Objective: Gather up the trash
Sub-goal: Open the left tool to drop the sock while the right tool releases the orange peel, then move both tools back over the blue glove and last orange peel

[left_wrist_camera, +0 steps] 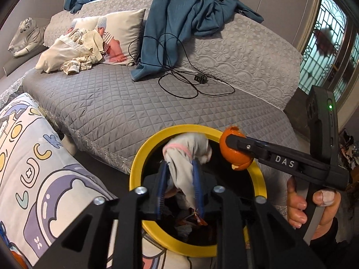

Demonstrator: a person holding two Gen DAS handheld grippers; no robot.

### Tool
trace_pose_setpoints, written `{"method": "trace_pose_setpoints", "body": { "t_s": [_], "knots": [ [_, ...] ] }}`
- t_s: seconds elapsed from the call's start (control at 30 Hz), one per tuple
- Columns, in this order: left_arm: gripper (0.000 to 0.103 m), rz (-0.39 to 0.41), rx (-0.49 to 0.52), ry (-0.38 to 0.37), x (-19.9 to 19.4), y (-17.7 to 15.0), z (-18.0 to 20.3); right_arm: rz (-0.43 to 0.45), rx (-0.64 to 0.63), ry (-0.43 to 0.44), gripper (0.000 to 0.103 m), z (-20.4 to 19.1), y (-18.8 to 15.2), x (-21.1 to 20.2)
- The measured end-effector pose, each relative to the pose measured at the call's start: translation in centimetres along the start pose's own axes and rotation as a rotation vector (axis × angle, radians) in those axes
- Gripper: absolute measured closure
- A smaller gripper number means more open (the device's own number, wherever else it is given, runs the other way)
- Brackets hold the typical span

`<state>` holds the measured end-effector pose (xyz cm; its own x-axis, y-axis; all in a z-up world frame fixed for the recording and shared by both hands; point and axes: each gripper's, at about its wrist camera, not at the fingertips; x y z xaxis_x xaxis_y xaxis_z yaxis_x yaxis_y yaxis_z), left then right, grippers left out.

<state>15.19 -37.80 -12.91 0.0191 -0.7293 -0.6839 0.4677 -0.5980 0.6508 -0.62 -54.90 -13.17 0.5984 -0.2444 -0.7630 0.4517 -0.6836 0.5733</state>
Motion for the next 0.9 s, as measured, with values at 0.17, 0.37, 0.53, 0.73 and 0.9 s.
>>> {"method": "trace_pose_setpoints", "body": {
  "t_s": [0.17,0.37,0.53,0.73,0.9],
  "knots": [
    [0.048,0.041,-0.050,-0.001,-0.9,-0.1,-1.1,0.020,0.046,-0.033,0.052,1.4,0.1,-0.5],
    [0.035,0.080,-0.093,0.059,-2.9,0.1,-3.6,0.045,0.052,-0.031,0.050,1.8,0.2,-1.3],
    [0.028,0.110,-0.107,0.145,-5.9,-0.4,-6.3,0.091,-0.020,0.035,0.046,-0.9,0.0,-2.7],
    [0.027,0.143,-0.169,0.245,-10.8,-2.1,-11.1,0.107,-0.140,0.118,0.042,-6.5,-0.3,-3.4],
    [0.027,0.170,-0.231,0.323,-14.4,-4.0,-14.9,0.091,-0.246,0.185,0.042,-12.0,-1.2,-3.6]
  ]
}}
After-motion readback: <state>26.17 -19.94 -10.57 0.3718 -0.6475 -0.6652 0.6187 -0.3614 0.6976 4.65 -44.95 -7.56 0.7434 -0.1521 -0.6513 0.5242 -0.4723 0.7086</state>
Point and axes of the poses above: each gripper's, at about its wrist camera, not at the fingertips, and x roughly the way its jaws point, z to its right, y to its top, and after that the axes turned 11 degrees about -y, right-handed
